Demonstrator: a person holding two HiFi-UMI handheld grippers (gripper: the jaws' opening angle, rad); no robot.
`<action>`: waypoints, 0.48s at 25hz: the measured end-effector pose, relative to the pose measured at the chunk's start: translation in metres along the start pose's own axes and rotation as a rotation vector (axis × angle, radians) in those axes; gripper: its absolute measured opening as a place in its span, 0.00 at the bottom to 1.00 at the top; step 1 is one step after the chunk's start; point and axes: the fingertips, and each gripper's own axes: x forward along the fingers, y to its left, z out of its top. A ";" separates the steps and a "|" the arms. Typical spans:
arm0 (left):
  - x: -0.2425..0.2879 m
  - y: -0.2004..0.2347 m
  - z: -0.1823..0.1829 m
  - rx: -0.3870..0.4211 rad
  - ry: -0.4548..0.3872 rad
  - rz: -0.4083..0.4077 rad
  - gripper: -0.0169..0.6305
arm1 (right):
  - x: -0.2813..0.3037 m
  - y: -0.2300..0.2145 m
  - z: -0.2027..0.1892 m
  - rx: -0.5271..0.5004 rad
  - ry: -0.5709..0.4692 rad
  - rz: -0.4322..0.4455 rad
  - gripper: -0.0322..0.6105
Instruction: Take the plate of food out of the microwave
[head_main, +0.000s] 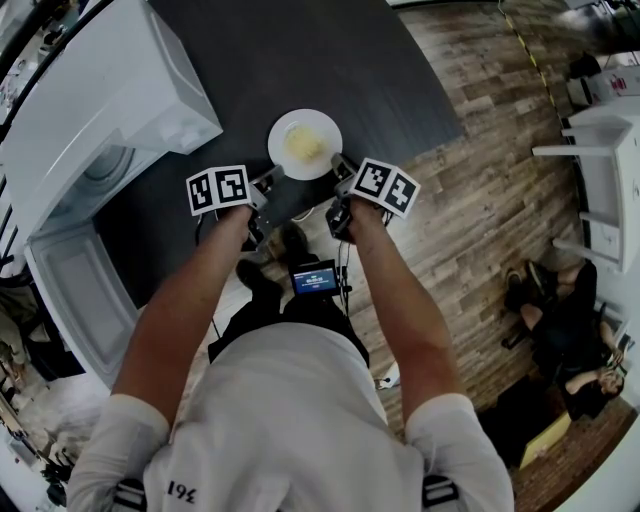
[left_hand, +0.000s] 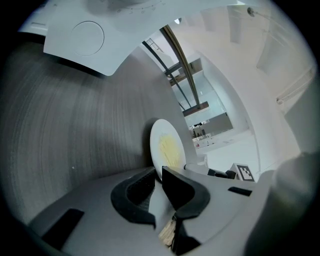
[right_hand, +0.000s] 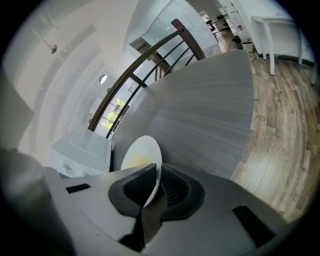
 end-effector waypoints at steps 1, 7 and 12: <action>0.000 0.000 0.000 0.001 0.004 0.002 0.08 | 0.000 0.000 0.000 0.000 -0.002 -0.001 0.10; 0.001 -0.002 -0.002 0.005 0.022 -0.011 0.08 | 0.000 0.000 0.002 0.015 -0.010 -0.004 0.10; 0.000 -0.003 -0.005 0.008 0.035 -0.025 0.08 | 0.001 0.000 0.006 0.019 -0.021 -0.011 0.10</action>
